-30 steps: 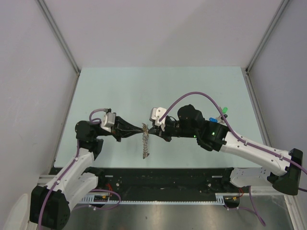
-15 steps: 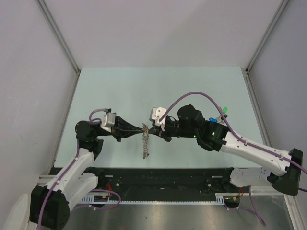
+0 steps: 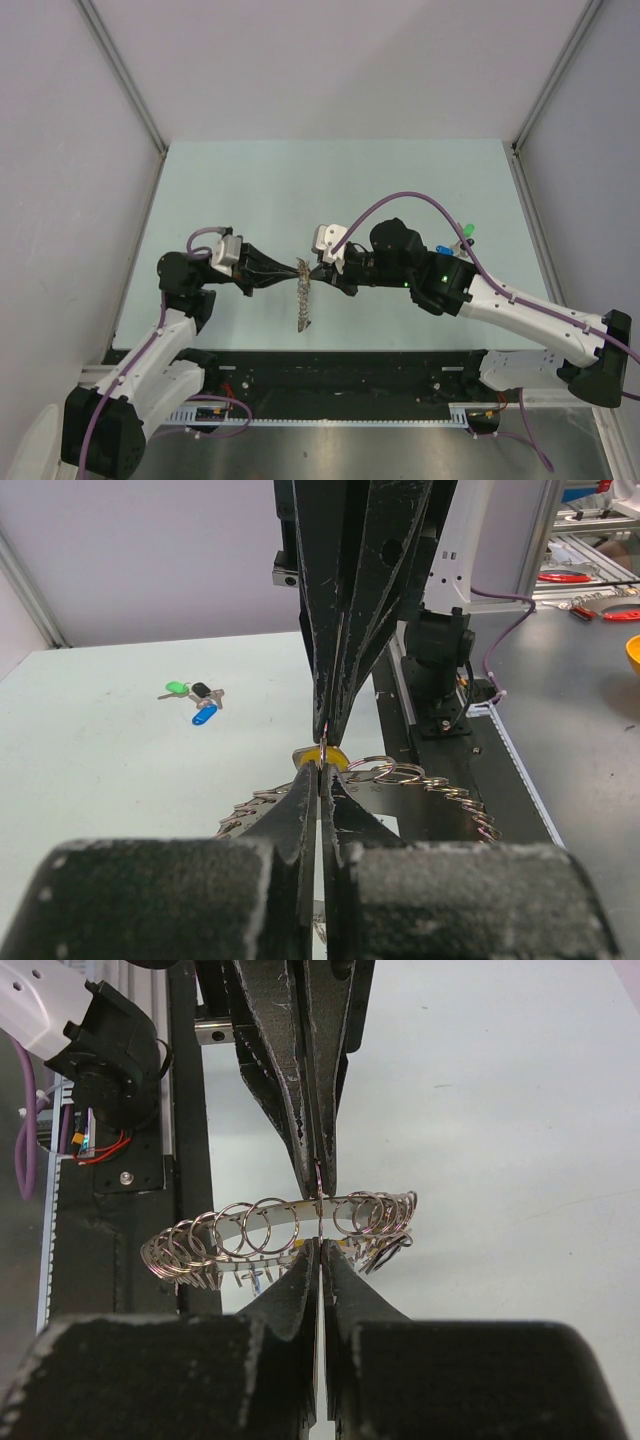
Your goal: Put the keys on the keyring
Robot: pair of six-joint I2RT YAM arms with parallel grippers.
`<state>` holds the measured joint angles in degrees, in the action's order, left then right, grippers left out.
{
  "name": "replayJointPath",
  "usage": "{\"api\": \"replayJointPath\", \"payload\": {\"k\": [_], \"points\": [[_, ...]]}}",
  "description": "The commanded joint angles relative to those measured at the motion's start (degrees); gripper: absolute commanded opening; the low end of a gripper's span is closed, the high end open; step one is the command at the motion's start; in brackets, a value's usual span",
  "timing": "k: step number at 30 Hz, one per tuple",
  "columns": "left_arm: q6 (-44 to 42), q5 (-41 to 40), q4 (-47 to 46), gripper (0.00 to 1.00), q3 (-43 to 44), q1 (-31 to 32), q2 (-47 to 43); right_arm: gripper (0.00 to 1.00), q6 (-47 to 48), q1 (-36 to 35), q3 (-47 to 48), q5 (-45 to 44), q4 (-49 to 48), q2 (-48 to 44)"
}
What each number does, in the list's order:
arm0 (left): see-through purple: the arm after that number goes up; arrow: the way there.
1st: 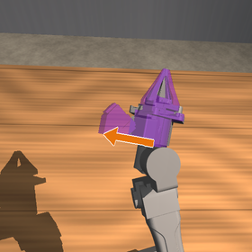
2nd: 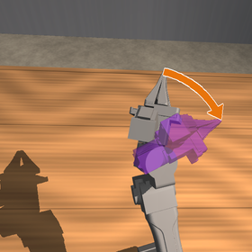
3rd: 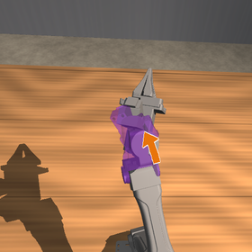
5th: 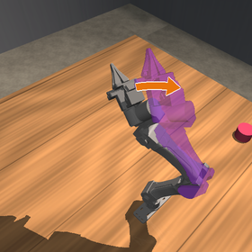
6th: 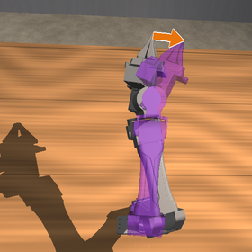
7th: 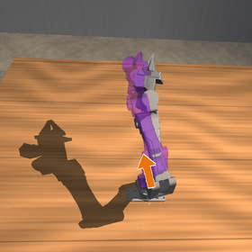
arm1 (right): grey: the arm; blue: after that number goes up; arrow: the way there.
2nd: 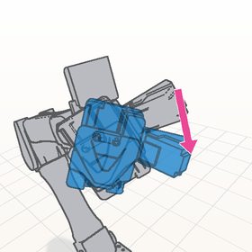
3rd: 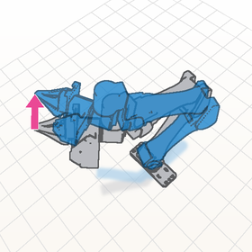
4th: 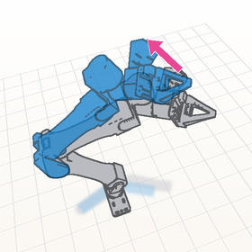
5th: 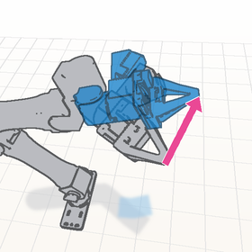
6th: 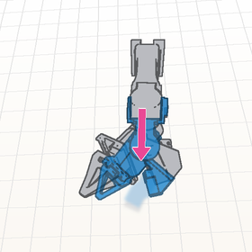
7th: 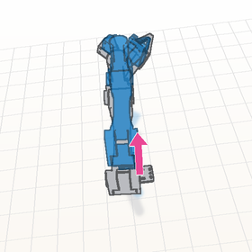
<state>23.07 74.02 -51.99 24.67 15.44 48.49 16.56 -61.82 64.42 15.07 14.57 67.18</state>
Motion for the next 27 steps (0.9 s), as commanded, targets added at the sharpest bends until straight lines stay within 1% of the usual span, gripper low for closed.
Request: {"api": "replayJointPath", "payload": {"k": [1, 7, 10, 16, 27], "points": [[0.66, 0.86, -1.98, 0.0, 1.7, 0.73, 0.02, 0.0, 0.58, -0.32, 2.55, 0.66, -1.65, -0.29], [-0.74, 1.3, 0.92, 0.0, 2.4, 1.78, 0.2, 0.0, 0.67, -0.32, 2.55, 1.01, -1.82, -0.38], [-2.67, 1.22, 4.51, 0.0, 3.11, 2.22, 0.29, 0.0, 0.76, -0.4, 2.72, 1.36, -1.74, -0.29], [-5.58, 0.34, 8.04, 0.0, 3.72, 2.84, -0.06, 0.0, 0.85, -0.32, 3.6, 2.16, -0.86, 0.15], [-10.59, -0.54, 15.33, 0.0, 5.04, 4.07, -0.76, 0.0, 0.06, -0.4, 3.6, 1.1, -1.65, 0.15]]}}
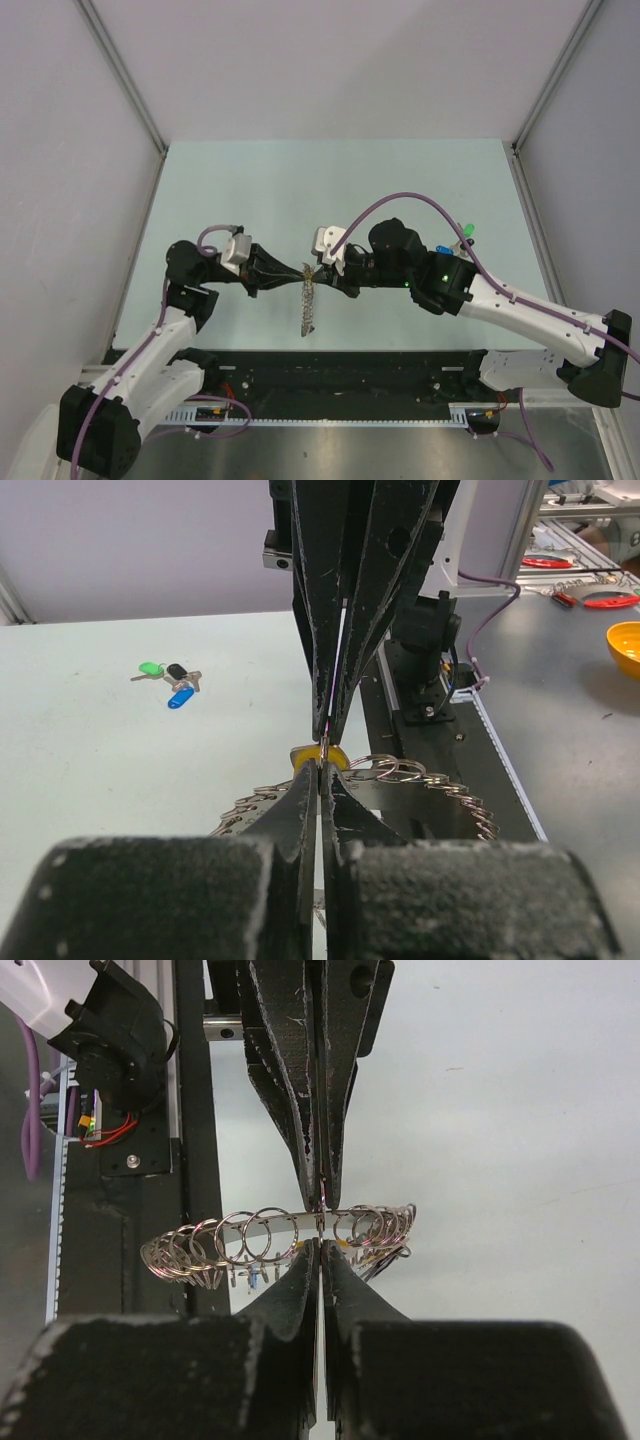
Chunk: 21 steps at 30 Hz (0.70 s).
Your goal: Put the keys on the keyring
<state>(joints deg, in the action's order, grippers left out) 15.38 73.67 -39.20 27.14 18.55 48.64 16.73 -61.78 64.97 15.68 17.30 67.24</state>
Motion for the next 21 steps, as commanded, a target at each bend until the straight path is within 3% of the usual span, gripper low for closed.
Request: {"api": "replayJointPath", "payload": {"k": [1, 11, 21], "points": [[-2.9, -0.28, 2.64, 0.0, 2.57, 1.05, -1.01, 0.0, -0.21, -0.36, 3.06, 0.32, -4.47, 0.26], [-11.06, -2.92, 15.55, 0.0, 5.64, 2.02, -1.53, 0.0, 0.32, -0.45, 3.76, 0.23, -3.85, 0.35], [-14.59, -4.41, 21.53, 0.0, 7.32, 2.99, -1.27, 0.0, 0.93, -0.45, 4.29, 0.14, -3.15, 0.87]]}}
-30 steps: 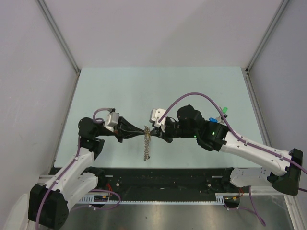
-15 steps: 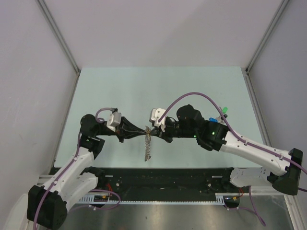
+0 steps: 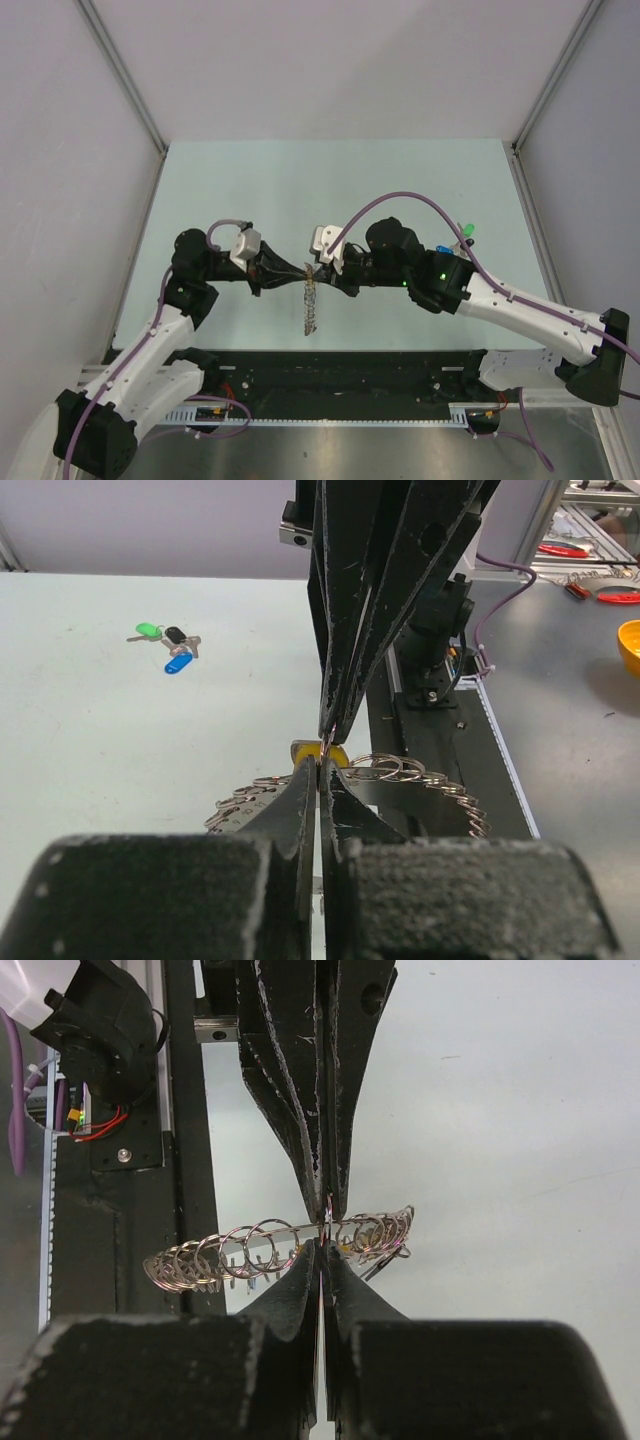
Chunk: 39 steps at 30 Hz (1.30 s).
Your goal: Put the keys on the keyring
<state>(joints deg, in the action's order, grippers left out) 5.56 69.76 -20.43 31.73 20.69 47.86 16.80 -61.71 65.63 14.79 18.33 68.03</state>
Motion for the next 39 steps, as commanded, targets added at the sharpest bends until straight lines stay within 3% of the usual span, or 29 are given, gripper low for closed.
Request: {"api": "replayJointPath", "payload": {"k": [1, 5, 12, 17, 29, 33, 39], "points": [[-4.77, -0.76, 2.85, 0.0, 2.73, 0.85, -0.31, 0.0, 0.96, -0.6, 3.72, 1.03, -4.09, 0.09], [-3.29, -2.34, 1.28, 0.0, 2.64, 0.76, -0.22, 0.0, 1.83, -0.78, 3.72, 0.34, -3.48, 0.26], [13.85, -11.02, -17.16, 0.0, -3.07, 0.85, -2.24, 0.0, 4.47, -2.18, 3.63, -3.97, -0.66, 0.88], [22.19, -16.22, -24.92, 0.0, -6.32, 0.85, -3.73, 0.0, 5.18, -2.53, 3.46, -5.64, -0.13, 1.4], [34.15, -30.54, -41.95, 0.0, -14.05, 0.76, -6.9, 0.0, 2.98, -3.06, -1.2, -4.42, -6.8, 0.26], [35.74, -31.26, -44.18, 0.0, -15.64, 0.85, -7.07, 0.0, 3.33, -3.06, -2.17, -4.76, -7.87, 0.09], [36.27, -30.82, -42.07, 0.16, -16.96, 0.85, -9.0, 0.0, 5.44, -3.24, -2.17, -3.98, -7.96, -0.97]]}}
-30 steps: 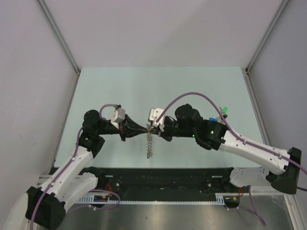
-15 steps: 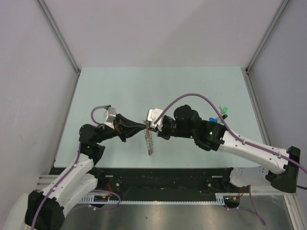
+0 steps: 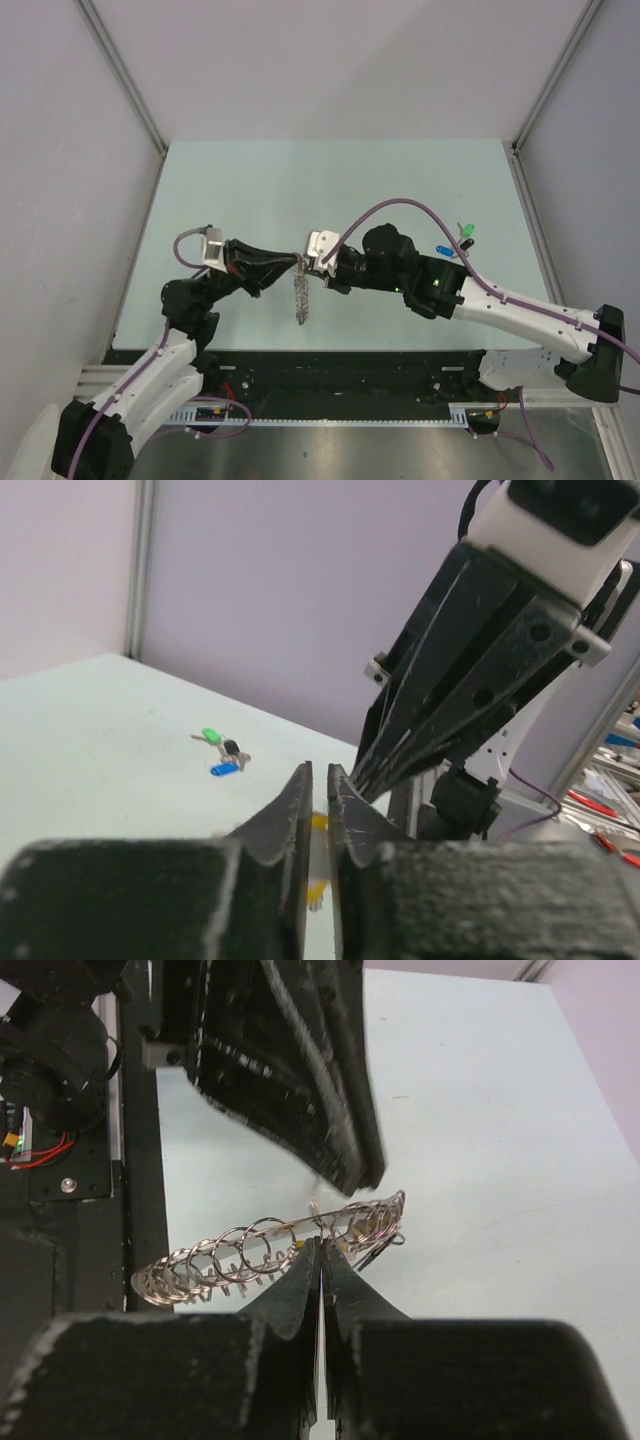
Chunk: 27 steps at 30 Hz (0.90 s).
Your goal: Put the keys on the keyring
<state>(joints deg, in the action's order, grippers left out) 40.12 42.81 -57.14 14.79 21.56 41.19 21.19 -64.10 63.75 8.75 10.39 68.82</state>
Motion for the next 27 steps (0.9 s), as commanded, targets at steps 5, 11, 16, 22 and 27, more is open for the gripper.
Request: {"api": "replayJointPath", "payload": {"k": [5, 11, 16, 22, 27], "points": [[-0.47, -3.61, 0.09, 0.24, 0.16, -0.03, -5.24, 0.0, 2.45, -1.12, -0.2, 2.85, 1.47, -2.02], [-9.78, -1.07, 17.12, 0.27, 4.8, -0.2, -7.18, 0.0, 4.47, -1.21, -0.29, 2.67, 3.58, -2.46], [-28.1, 11.91, 38.81, 0.39, 17.1, -0.99, -3.32, 0.0, 6.23, -1.21, -0.29, 1.53, 6.39, -3.6], [-50.44, 22.83, 66.52, 0.52, 30.38, -1.17, 5.9, 0.0, 6.85, -1.21, -0.29, 1.97, 8.41, -4.74], [-62.86, 29.16, 79.88, 0.56, 36.35, -1.0, 12.06, 0.0, 7.11, -1.38, -0.29, 2.41, 9.12, -4.92]]}}
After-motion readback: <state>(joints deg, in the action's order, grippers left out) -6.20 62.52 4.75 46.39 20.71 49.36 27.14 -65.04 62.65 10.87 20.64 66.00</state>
